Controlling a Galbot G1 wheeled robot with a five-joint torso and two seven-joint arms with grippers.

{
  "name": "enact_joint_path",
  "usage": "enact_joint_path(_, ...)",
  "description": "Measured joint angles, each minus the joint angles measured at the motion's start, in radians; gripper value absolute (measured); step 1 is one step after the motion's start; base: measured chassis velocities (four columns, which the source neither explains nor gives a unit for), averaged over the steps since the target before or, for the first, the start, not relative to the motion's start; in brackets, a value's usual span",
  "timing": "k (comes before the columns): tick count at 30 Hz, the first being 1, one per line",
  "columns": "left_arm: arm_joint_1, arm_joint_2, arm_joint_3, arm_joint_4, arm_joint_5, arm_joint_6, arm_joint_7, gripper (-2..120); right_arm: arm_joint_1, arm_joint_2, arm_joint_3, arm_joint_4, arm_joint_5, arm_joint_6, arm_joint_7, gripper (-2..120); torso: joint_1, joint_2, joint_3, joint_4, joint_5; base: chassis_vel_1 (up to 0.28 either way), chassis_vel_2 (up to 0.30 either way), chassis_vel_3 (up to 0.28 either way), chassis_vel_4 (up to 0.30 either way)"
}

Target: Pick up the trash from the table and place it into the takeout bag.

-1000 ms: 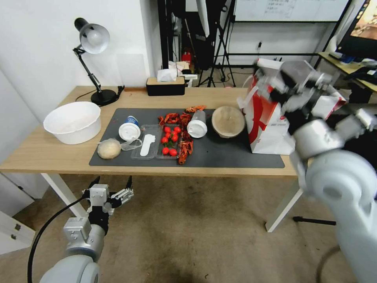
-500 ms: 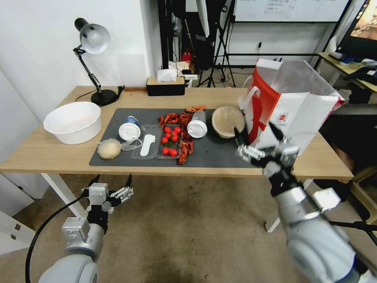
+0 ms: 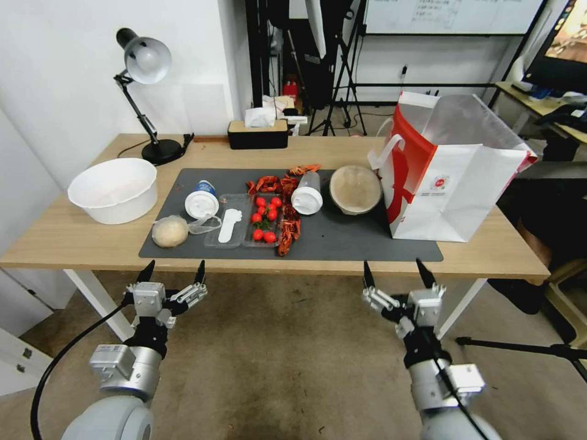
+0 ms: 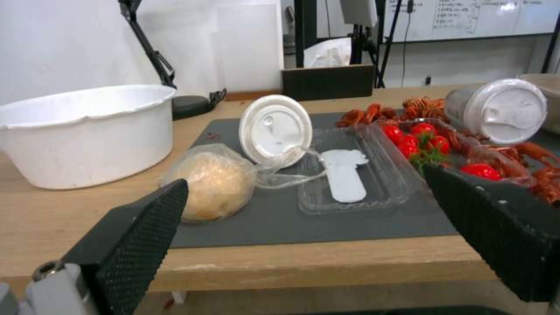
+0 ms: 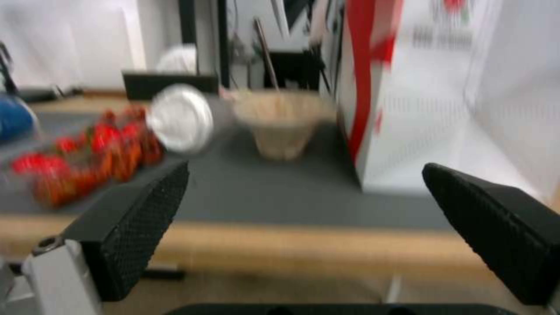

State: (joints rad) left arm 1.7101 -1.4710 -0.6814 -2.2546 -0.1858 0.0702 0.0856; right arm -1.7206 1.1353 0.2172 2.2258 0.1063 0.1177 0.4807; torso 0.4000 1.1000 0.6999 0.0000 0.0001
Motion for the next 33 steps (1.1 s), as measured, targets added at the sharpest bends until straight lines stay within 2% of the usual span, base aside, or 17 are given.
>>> enact_joint_path(10, -0.006, 0.005, -0.001, 0.013, -0.005, -0.005, 0.003, 100, -0.014, 0.023, -0.034, -0.101, -0.02, 0.064, 0.013, 100, 0.0, 0.0, 0.0, 0.0, -0.0001, 0.0, 0.0, 0.0, 0.0)
enact_joint_path(20, -0.009, 0.005, -0.003, 0.021, -0.006, -0.012, 0.005, 100, 0.02, 0.025, -0.035, -0.085, 0.012, 0.046, 0.017, 100, 0.0, 0.0, 0.0, 0.0, -0.0001, 0.0, 0.0, 0.0, 0.0)
enact_joint_path(27, -0.01, 0.004, -0.003, 0.024, -0.005, -0.013, 0.008, 100, 0.125, 0.023, -0.031, -0.057, 0.136, -0.039, 0.05, 100, 0.0, 0.0, 0.0, 0.0, -0.0001, 0.0, 0.0, 0.0, 0.0)
enact_joint_path(30, -0.009, 0.002, -0.002, 0.025, -0.003, -0.015, 0.011, 100, 0.225, 0.025, -0.03, -0.058, 0.288, -0.096, 0.069, 100, 0.0, 0.0, 0.0, 0.0, -0.0001, 0.0, 0.0, 0.0, 0.0)
enact_joint_path(31, -0.009, 0.002, -0.002, 0.025, -0.003, -0.015, 0.011, 100, 0.225, 0.025, -0.03, -0.058, 0.288, -0.096, 0.069, 100, 0.0, 0.0, 0.0, 0.0, -0.0001, 0.0, 0.0, 0.0, 0.0)
enact_joint_path(33, -0.008, 0.0, -0.001, 0.027, -0.001, -0.018, 0.012, 100, 0.283, 0.03, -0.034, -0.072, 0.38, -0.121, 0.077, 100, 0.0, 0.0, 0.0, 0.0001, 0.0, 0.0, 0.0, 0.0, 0.0)
